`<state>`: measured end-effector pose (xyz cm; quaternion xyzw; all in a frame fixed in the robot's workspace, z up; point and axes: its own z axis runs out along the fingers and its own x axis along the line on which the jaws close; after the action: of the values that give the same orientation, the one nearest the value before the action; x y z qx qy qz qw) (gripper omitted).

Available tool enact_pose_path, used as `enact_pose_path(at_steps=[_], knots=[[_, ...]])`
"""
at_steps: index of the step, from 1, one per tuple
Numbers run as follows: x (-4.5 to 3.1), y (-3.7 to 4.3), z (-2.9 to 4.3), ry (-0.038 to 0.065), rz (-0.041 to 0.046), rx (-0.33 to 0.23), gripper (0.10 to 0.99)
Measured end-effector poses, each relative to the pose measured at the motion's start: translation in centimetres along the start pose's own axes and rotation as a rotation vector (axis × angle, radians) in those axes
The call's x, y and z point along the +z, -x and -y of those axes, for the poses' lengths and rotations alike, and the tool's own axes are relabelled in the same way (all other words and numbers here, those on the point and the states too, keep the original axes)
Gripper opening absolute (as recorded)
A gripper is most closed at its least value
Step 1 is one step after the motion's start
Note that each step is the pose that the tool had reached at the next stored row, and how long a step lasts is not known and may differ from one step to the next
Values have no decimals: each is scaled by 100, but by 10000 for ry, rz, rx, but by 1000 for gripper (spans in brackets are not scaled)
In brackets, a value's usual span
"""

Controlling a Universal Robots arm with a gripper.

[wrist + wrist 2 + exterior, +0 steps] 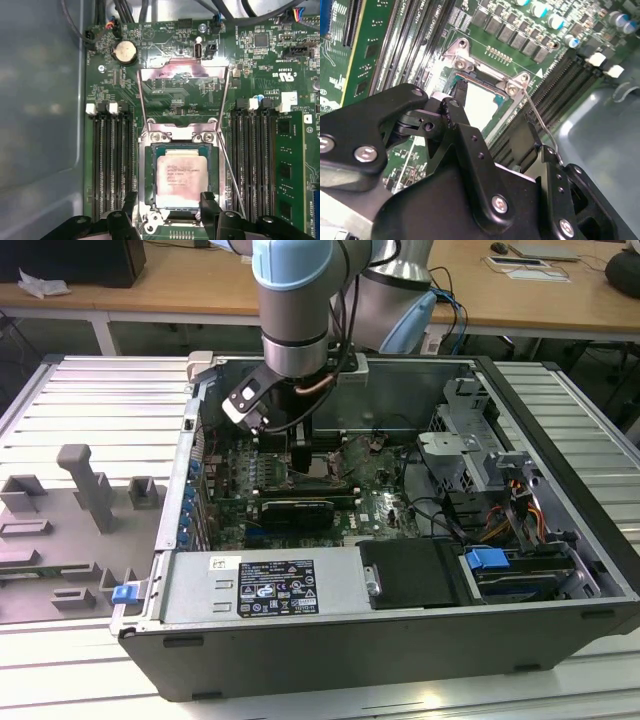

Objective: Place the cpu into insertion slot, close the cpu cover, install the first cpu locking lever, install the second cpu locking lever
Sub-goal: 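Place the cpu into insertion slot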

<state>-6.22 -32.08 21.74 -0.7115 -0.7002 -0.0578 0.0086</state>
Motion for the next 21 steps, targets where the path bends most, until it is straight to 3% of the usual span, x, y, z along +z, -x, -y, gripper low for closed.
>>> enact_pose_path(at_steps=[1, 4, 9, 15, 21], knots=[[-22, -2, -2, -7, -19, 1, 608], [-96, -9, -6, -45, -186, 18, 608], [-103, -9, 73, -44, -195, 18, 608], [-105, -8, 100, -44, -195, 15, 608], [-93, -10, -68, -149, -193, 29, 608]])
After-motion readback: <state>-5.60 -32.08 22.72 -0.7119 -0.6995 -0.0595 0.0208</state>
